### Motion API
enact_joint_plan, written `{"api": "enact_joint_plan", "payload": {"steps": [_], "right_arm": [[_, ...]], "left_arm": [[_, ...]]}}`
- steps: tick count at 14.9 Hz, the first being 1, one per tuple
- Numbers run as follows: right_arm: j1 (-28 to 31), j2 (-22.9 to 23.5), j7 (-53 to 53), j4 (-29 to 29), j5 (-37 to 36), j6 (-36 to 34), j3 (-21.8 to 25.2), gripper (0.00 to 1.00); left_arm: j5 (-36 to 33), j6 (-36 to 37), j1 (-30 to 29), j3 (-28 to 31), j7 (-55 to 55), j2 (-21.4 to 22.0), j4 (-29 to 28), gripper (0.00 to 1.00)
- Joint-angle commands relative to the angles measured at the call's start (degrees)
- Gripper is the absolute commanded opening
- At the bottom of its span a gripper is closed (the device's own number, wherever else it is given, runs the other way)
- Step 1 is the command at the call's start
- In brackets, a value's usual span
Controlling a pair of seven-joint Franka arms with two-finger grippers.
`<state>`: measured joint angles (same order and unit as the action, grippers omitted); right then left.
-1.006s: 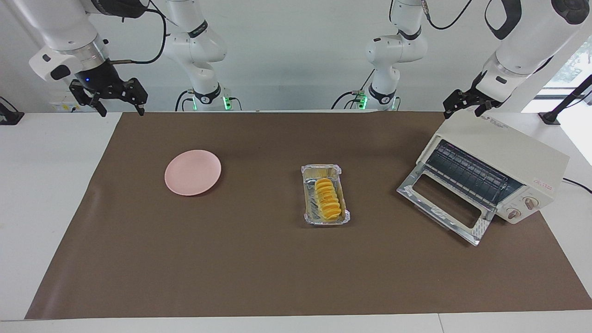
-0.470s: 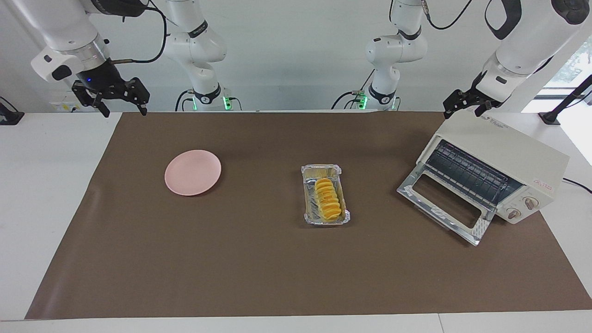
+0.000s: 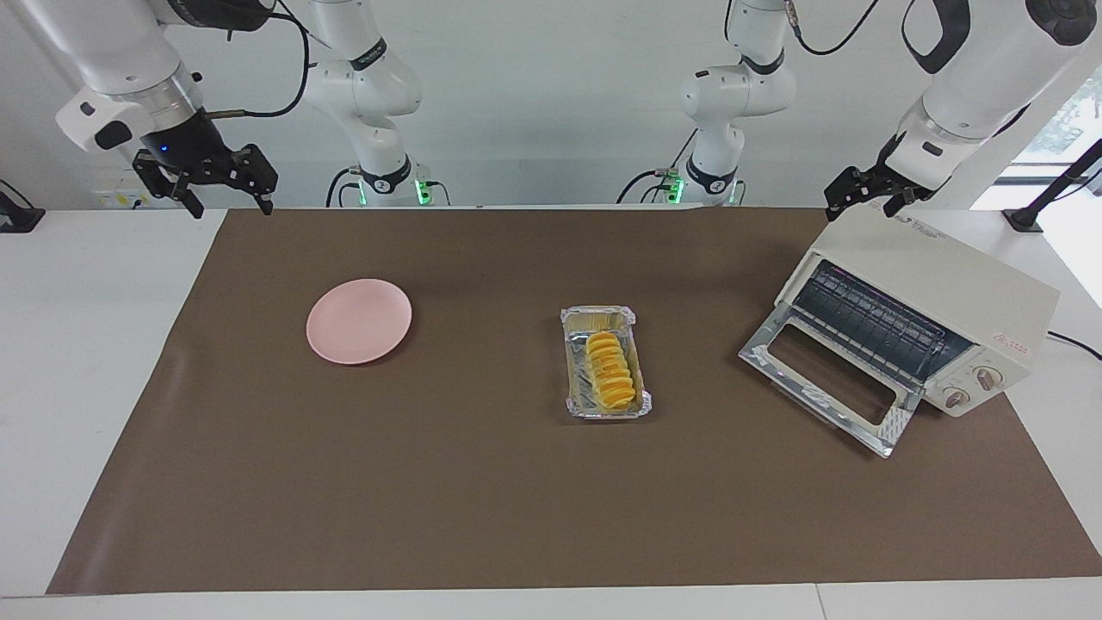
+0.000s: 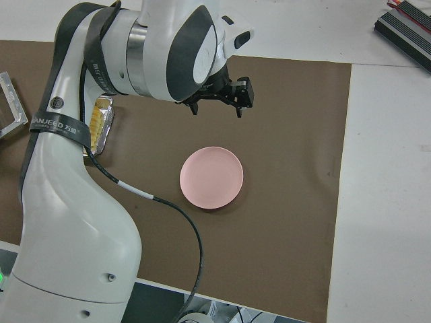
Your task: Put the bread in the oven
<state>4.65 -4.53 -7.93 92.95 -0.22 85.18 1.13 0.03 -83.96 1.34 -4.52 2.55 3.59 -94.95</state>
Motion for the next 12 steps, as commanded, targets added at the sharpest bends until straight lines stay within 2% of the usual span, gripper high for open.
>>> {"api": "enact_joint_plan", "payload": {"steps": [1, 3, 5, 6, 9, 12], "right_arm": [[0.1, -1.36, -0.33, 1.36, 1.01, -0.45, -0.61, 1.0], [0.1, -1.36, -0.33, 1.36, 1.01, -0.45, -0.78, 1.0], [0.19, -1.36, -0.33, 1.36, 1.01, -0.45, -0.78, 1.0], [0.28, -1.36, -0.33, 1.36, 1.01, -0.45, -0.78, 1.0], [0.19, -1.36, -0.33, 1.36, 1.01, -0.45, -0.78, 1.0], [0.19, -1.36, -0.33, 1.36, 1.01, -0.45, -0.78, 1.0]], "left_arm": [[0.66, -7.52, 10.75, -0.14, 8.41, -1.2, -0.5, 1.0], [4.69, -12.77, 16.48, -0.05, 14.37, -7.17, 1.6, 1.0], [4.72, -19.45, 23.75, -0.05, 24.12, -15.85, 5.1, 1.0], [4.54, -22.01, 26.24, 0.04, 26.17, -18.68, 5.74, 1.0], [4.53, -34.04, 29.94, -0.05, 27.07, -23.53, 2.76, 1.0], [4.54, -38.62, 34.94, 0.47, 30.13, -31.52, 3.98, 1.0]]}}
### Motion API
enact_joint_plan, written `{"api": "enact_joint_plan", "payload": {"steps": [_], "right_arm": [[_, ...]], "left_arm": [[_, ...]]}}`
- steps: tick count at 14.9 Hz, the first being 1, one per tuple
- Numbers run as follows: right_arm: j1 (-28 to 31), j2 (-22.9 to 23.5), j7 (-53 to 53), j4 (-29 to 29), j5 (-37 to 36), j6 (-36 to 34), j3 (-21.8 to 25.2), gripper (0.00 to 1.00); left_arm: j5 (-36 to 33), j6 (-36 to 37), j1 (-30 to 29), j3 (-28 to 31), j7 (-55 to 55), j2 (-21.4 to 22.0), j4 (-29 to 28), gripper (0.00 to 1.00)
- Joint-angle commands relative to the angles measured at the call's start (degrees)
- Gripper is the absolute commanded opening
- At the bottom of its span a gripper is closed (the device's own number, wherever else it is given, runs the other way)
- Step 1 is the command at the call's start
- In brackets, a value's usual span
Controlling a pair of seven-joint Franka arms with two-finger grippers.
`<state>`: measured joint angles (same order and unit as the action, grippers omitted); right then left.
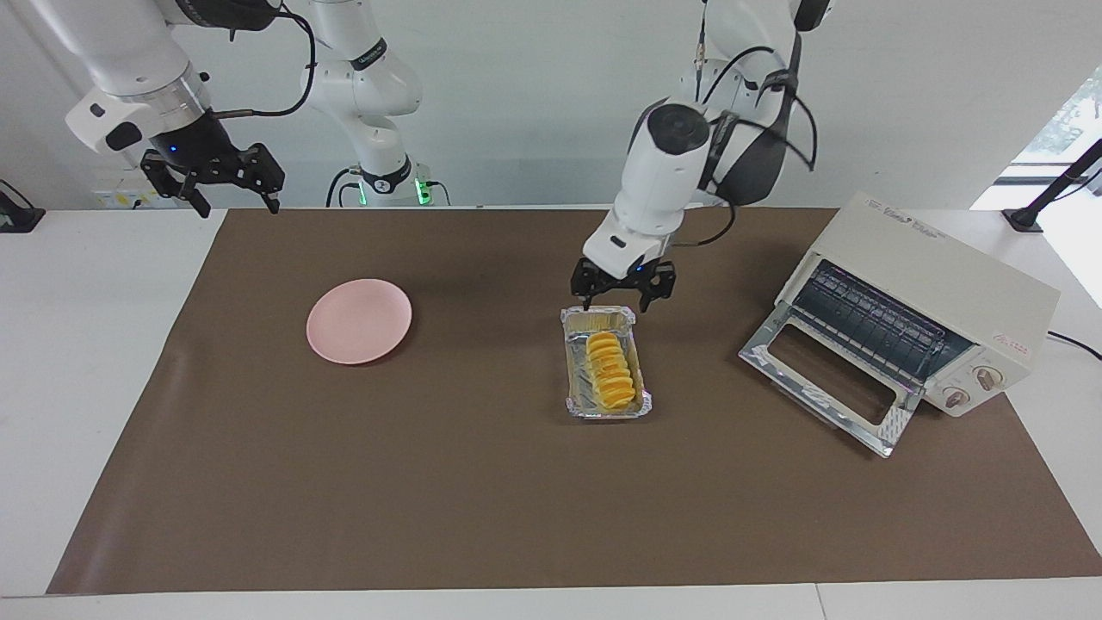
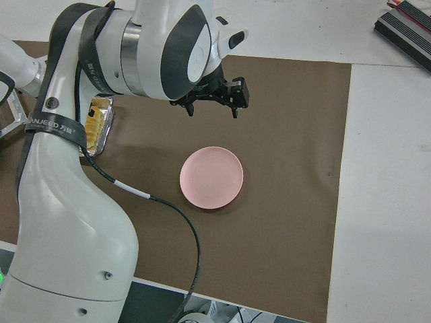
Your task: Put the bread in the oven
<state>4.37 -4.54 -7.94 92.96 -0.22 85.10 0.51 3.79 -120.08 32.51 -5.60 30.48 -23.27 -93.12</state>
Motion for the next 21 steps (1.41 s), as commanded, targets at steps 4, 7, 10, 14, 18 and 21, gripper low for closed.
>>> {"api": "enact_joint_plan", "payload": {"steps": [4, 7, 10, 14, 18, 21], "right_arm": [[0.46, -1.35, -0.33, 1.35, 1.01, -0.37, -0.15, 1.0], [0.46, -1.35, -0.33, 1.35, 1.01, -0.37, -0.15, 1.0], [0.46, -1.35, -0.33, 1.35, 1.01, -0.37, -0.15, 1.0], [0.46, -1.35, -0.33, 1.35, 1.01, -0.37, -0.15, 1.0], [0.46, -1.35, -0.33, 1.35, 1.01, -0.37, -0.15, 1.0], [0.46, -1.35, -0.33, 1.35, 1.01, -0.37, -0.15, 1.0]], "left_arm": [[0.34, -4.11, 4.94, 1.65, 5.02, -6.79, 1.02, 0.92], [0.25, -4.55, 4.85, 1.65, 5.47, -7.14, 0.49, 0.27], [0.34, -3.94, 4.06, 1.73, 5.47, -7.05, 0.31, 0.0], [0.69, -0.52, 3.71, 1.91, 7.22, -6.7, 1.36, 0.0], [0.95, 9.04, 3.44, 7.25, 7.84, -5.3, 6.19, 0.0], [0.87, 17.04, 3.35, 14.98, 7.58, -0.48, 8.57, 0.0]]}}
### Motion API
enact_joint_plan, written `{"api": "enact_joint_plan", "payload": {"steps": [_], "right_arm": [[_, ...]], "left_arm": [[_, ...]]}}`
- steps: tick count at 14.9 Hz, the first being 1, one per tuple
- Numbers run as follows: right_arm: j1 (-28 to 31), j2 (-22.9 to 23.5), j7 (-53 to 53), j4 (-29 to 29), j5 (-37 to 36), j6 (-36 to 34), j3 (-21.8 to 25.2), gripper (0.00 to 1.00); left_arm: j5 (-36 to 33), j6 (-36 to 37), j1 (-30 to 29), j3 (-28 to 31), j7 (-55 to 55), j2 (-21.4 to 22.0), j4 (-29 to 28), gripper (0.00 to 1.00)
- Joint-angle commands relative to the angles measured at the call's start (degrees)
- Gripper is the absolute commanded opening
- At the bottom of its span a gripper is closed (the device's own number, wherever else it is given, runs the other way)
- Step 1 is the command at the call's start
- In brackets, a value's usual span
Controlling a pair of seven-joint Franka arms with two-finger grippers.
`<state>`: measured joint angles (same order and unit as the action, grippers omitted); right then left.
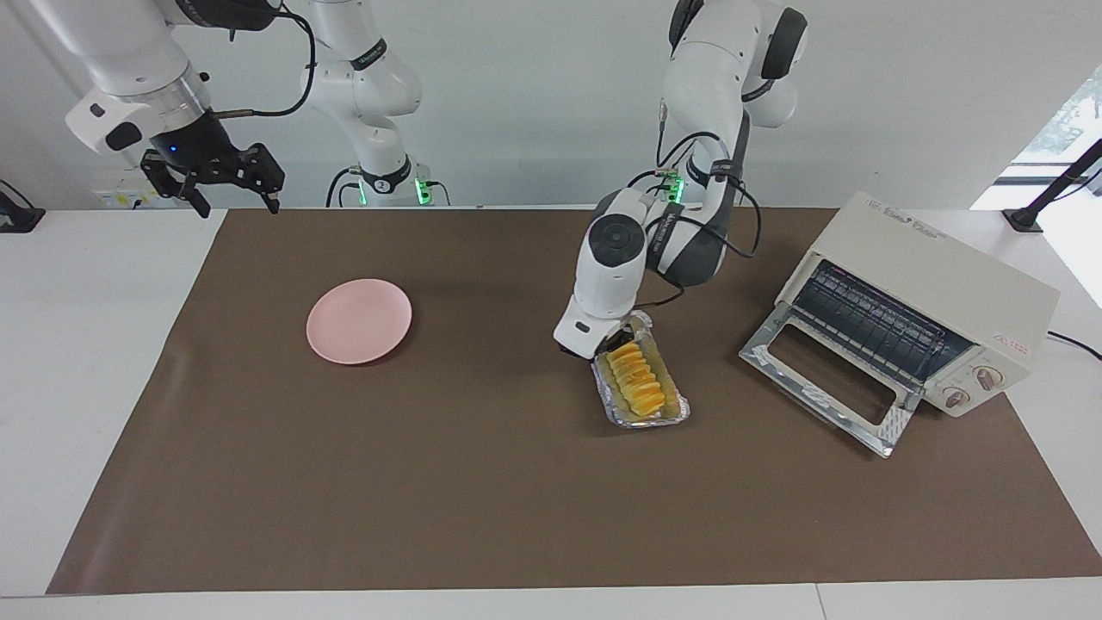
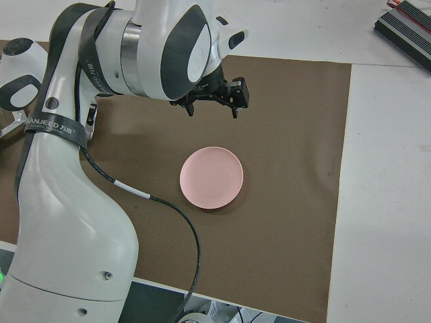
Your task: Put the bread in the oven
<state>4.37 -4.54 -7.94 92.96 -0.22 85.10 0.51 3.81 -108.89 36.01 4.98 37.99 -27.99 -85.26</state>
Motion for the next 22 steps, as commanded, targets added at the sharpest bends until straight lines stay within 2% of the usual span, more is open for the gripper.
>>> {"api": "enact_joint_plan", "payload": {"steps": [1, 3, 6, 8, 11, 17, 22], "right_arm": [[0.46, -1.35, -0.33, 1.35, 1.01, -0.37, -0.15, 1.0], [0.46, -1.35, -0.33, 1.35, 1.01, -0.37, -0.15, 1.0], [0.46, -1.35, -0.33, 1.35, 1.01, -0.37, -0.15, 1.0], [0.46, -1.35, -0.33, 1.35, 1.01, -0.37, -0.15, 1.0], [0.46, -1.35, -0.33, 1.35, 1.01, -0.37, -0.15, 1.0], [0.46, -1.35, -0.33, 1.35, 1.01, -0.37, -0.15, 1.0], [0.46, -1.35, -0.33, 1.35, 1.01, -0.37, -0.15, 1.0]], "left_arm": [[0.5, 8.23, -0.24, 8.25, -0.1, 4.95, 1.14, 0.0], [0.4, 10.28, -0.32, 16.08, -0.37, 4.79, 1.5, 0.0], [0.14, 10.72, -3.47, 23.39, -0.63, 4.09, 1.32, 0.0], [-1.09, 10.1, -8.47, 23.58, -4.91, 4.17, 0.27, 0.0], [-1.18, 10.45, -10.6, 23.76, -6.08, 4.7, -1.66, 0.0], [-1.27, 9.93, -9.56, 23.76, -5.38, 7.07, -7.29, 0.0], [-1.35, 10.89, -9.38, 23.93, -5.2, 7.25, -7.64, 0.0]]}}
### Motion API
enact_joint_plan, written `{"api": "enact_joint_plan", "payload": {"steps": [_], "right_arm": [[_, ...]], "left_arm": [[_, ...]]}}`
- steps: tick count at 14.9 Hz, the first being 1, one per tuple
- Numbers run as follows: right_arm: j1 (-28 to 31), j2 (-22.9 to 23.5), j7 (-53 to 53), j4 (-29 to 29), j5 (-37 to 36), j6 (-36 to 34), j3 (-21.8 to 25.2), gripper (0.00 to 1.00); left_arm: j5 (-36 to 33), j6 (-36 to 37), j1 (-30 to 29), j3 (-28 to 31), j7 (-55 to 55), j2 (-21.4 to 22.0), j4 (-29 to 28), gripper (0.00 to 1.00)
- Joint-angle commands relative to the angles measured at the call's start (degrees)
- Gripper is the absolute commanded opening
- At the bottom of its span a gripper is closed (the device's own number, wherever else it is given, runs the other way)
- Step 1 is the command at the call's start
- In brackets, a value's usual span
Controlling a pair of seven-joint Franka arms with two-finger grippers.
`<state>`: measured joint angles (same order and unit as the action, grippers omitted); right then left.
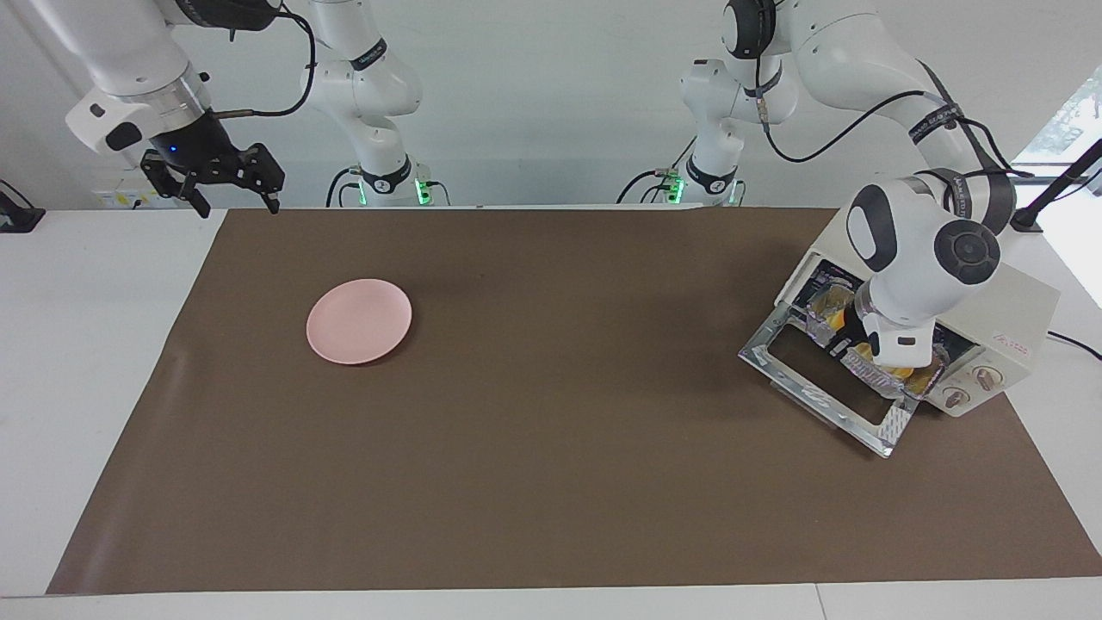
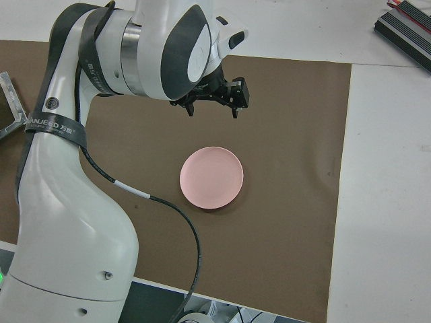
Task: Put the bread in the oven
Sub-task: 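Lower the foil tray inside the oven and open the left gripper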
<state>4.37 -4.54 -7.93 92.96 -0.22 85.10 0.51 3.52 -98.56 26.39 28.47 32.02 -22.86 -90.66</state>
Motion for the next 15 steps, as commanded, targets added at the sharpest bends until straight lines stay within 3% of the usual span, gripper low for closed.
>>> {"api": "enact_joint_plan", "payload": {"steps": [1, 3, 12, 13, 14, 15], "right_arm": [[0.46, -1.35, -0.33, 1.35, 1.01, -0.37, -0.15, 1.0], [0.46, -1.35, -0.33, 1.35, 1.01, -0.37, -0.15, 1.0], [0.46, -1.35, -0.33, 1.35, 1.01, -0.37, -0.15, 1.0], [0.46, -1.35, -0.33, 1.35, 1.01, -0.37, -0.15, 1.0], [0.46, -1.35, -0.33, 1.35, 1.01, -0.37, -0.15, 1.0], [0.46, -1.35, -0.33, 1.35, 1.01, -0.37, -0.15, 1.0]], "left_arm": [[-2.71, 1.17, 0.15, 0.53, 0.76, 2.12, -2.32, 0.0], [-5.8, 1.62, 0.15, 1.14, 0.67, 2.55, -3.11, 0.0], [-5.9, -1.54, -0.02, 1.15, 2.43, 4.66, -7.95, 0.0], [-5.9, -1.63, -0.46, 1.15, 2.26, 4.66, -7.95, 0.31], [-5.9, -1.63, -0.99, 1.15, 1.82, 4.66, -7.86, 0.98], [-5.98, -1.55, -0.99, 1.15, 1.38, 4.58, -7.34, 1.0]]}}
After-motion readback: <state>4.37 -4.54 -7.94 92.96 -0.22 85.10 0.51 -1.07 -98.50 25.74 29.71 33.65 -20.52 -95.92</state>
